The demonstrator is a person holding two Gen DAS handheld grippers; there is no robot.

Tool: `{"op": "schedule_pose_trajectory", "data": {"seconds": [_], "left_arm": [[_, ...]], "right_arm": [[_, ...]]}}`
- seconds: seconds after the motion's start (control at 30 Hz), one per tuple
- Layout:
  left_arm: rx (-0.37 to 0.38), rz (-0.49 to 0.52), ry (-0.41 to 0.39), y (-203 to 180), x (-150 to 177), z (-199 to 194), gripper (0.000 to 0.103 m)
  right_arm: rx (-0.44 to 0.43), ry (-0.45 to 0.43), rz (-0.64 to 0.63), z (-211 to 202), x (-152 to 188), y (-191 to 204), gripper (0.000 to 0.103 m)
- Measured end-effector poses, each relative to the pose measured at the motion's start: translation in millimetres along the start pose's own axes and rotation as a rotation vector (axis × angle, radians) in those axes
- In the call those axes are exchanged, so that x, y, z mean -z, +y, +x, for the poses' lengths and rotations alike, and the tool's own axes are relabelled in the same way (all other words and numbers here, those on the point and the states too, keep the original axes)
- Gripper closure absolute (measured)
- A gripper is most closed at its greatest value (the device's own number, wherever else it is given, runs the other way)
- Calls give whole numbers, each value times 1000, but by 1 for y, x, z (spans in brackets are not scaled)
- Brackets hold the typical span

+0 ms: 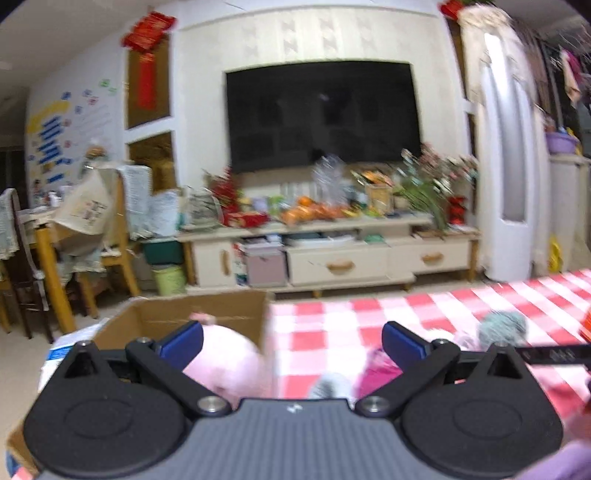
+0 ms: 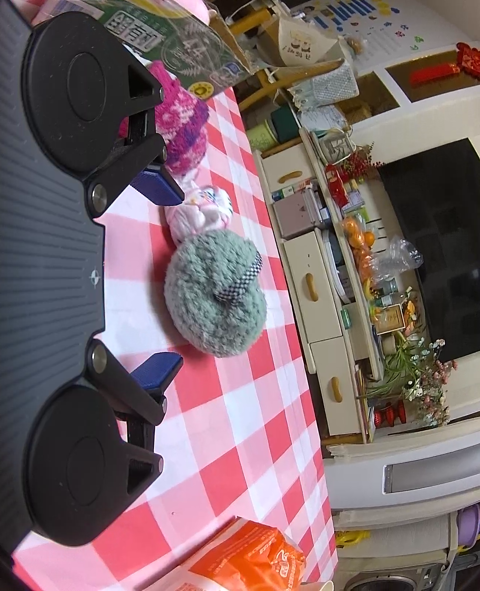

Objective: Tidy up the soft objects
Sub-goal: 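Grasp the pink knitted hat with the left gripper while the right grasps the green fuzzy ball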

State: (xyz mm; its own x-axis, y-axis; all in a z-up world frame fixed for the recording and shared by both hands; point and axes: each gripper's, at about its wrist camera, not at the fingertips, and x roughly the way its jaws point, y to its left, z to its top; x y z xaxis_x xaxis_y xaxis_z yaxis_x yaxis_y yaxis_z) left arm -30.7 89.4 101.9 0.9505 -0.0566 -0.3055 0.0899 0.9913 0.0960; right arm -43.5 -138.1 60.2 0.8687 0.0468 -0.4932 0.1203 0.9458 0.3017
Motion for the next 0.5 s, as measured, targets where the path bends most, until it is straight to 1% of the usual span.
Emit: {"op": "schedule_pose_trajectory", "data": {"seconds": [0.2,0.3,0.4,0.5], "left_arm": [[84,13,113,-28,-1,27,1],[121,70,145,-43,-1,43,2],[135,102,186,-53,1,62,3],[144,117,241,-56,4,78,5]], "right_arm": [[-26,-15,35,9,-11,-14,0],[-41,-28,39,16,-17,-20,0],[-41,-31,21,23,-21,-23,0],[-37,-14,8,32,-22,-25,0]]}}
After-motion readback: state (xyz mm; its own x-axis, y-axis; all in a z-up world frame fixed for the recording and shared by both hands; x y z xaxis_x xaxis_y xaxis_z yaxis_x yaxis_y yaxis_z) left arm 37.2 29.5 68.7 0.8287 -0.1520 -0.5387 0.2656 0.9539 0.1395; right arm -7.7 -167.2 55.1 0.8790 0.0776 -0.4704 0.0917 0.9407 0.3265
